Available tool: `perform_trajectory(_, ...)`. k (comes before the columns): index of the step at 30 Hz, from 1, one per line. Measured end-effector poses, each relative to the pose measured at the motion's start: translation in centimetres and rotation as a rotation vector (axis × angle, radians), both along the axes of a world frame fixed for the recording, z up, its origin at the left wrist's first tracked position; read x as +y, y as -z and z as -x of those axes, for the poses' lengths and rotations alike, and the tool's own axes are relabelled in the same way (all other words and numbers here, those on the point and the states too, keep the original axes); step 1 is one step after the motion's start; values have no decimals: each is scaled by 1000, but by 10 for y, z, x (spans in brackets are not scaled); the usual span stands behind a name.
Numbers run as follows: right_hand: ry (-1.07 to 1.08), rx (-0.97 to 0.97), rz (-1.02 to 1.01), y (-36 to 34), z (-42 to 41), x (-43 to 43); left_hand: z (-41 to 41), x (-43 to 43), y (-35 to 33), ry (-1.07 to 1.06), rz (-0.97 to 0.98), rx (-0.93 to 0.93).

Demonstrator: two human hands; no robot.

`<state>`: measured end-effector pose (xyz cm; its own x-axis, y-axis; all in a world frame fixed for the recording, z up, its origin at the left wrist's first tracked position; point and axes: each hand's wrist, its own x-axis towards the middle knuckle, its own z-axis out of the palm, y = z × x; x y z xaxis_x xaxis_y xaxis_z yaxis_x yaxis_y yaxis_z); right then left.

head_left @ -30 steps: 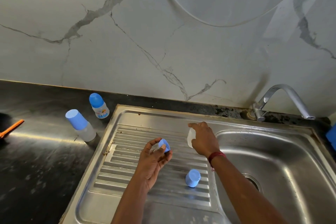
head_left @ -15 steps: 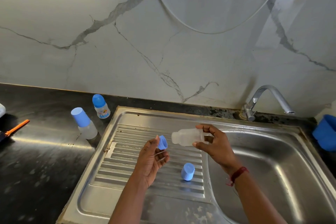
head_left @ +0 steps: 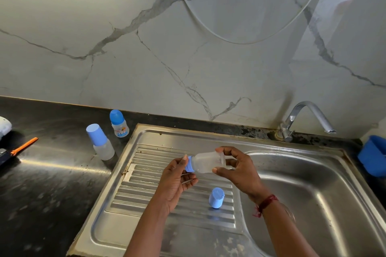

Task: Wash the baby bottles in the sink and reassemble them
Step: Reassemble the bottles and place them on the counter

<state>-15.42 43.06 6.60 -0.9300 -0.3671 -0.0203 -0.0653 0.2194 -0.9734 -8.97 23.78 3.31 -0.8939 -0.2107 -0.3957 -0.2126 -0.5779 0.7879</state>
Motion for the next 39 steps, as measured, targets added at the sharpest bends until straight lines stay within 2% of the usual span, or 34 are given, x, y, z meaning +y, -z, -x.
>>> perform_trajectory(8, 82, -145, 44, -4, 4, -3, 1, -7, -3, 49, -15, 34)
perform_trajectory(12, 181, -183, -29, -10, 3, -8, -1, -10, -2, 124, 34, 94)
perform_trajectory(18, 308, -220, -157, -10, 0, -17, -1, -11, 3, 94, 98, 116)
perform_trajectory(23, 259, -321, -223, -18, -2, -21, -3, -14, 4, 93, 143, 139)
perform_trajectory(28, 241, -337, -225, -21, -2, -25, -3, -14, 2, 68, -22, 162)
perform_trajectory(34, 26, -370, -158, -18, 0, -17, -2, -14, 1, -12, -167, 127)
perform_trajectory(39, -88, -313, -204, -19, 1, -13, -1, -12, 2, -61, -196, 82)
